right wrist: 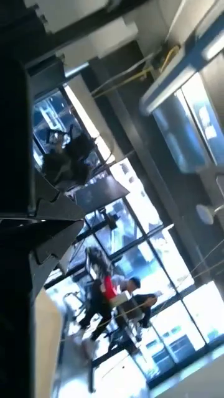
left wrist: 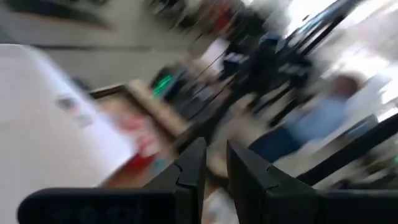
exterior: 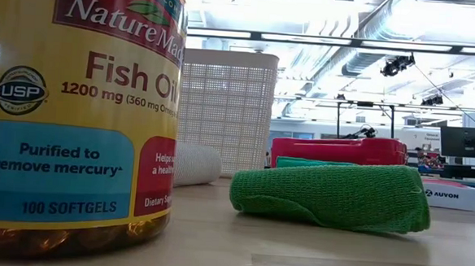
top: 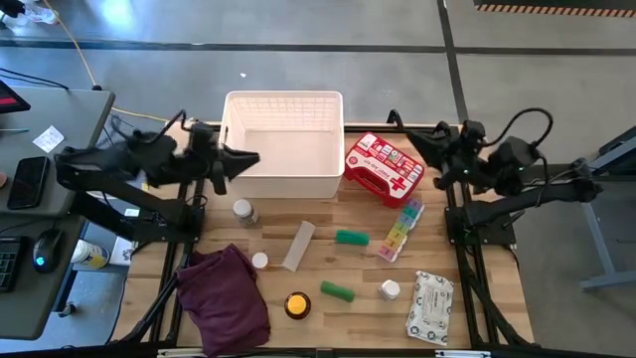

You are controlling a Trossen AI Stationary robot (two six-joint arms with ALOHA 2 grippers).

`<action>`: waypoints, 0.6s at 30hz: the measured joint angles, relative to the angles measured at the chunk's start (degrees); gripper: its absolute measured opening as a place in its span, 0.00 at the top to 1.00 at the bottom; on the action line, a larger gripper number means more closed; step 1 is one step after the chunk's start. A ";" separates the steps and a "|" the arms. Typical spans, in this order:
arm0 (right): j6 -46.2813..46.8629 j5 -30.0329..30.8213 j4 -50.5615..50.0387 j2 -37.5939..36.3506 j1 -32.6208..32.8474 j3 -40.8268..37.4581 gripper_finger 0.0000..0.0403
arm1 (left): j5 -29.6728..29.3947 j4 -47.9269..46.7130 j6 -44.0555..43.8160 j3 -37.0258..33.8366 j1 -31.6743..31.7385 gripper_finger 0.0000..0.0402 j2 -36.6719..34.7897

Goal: Pick & place medical supplies in basket/bin
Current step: Put the white and green pill bottle into the bin

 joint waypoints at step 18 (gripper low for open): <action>12.91 -2.37 -10.91 8.80 0.78 -0.37 0.74 | 9.90 -54.25 -21.28 24.94 -0.02 0.46 23.22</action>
